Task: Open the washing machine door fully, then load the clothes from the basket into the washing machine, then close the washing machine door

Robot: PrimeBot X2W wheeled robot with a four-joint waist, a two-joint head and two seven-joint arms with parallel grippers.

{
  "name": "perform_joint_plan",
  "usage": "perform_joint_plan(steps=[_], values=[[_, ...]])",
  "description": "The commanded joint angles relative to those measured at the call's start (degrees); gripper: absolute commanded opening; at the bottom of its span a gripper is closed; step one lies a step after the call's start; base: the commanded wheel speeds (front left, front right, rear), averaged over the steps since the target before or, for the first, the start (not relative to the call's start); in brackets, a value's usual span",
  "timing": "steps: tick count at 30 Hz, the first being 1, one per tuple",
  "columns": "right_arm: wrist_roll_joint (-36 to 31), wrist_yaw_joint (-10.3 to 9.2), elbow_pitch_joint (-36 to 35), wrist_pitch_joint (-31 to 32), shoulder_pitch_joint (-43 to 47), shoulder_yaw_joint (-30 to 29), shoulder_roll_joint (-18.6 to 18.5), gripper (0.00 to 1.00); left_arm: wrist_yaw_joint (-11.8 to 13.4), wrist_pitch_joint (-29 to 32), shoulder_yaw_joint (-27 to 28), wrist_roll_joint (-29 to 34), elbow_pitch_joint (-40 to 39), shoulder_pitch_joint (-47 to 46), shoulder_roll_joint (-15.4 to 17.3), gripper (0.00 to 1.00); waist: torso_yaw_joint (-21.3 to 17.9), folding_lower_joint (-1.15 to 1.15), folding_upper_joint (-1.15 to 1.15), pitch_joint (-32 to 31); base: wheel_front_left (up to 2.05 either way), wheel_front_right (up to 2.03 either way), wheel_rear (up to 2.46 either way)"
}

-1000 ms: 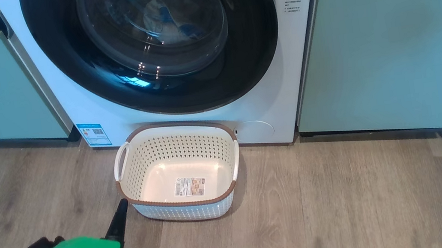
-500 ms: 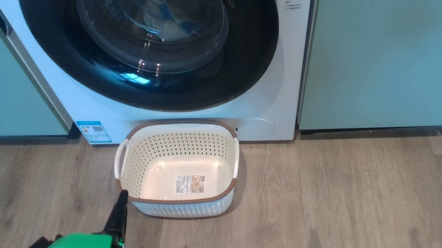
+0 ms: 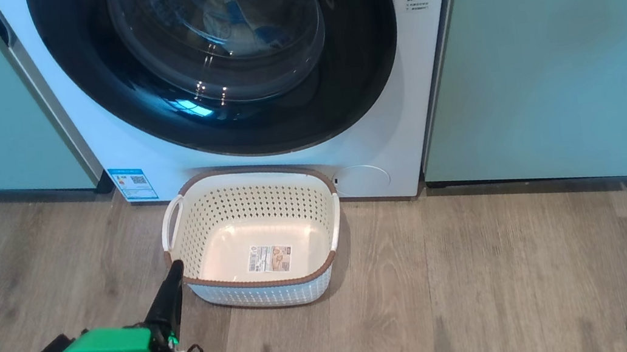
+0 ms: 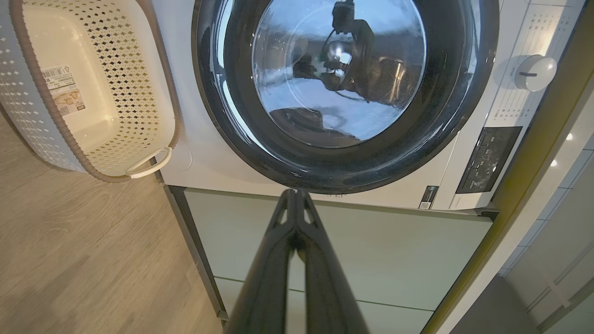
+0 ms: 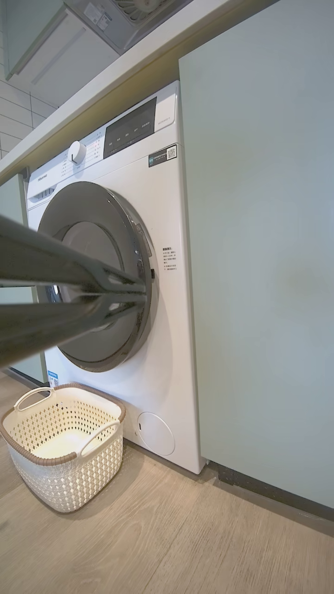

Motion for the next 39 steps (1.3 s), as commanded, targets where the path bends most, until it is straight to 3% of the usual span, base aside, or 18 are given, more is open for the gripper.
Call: perform_joint_plan(steps=[1,39], values=[[0.4,0.09,-2.1,0.3,-3.1,0.9,-1.3,0.0,-0.1,0.4,2.3,-0.3,-2.1,-1.6,0.4,0.0,0.0,0.0,0.0,0.0,0.0,0.0,0.0],[0.4,0.09,-2.1,0.3,-3.1,0.9,-1.3,0.0,-0.1,0.4,2.3,-0.3,-2.1,-1.6,0.4,0.0,0.0,0.0,0.0,0.0,0.0,0.0,0.0]])
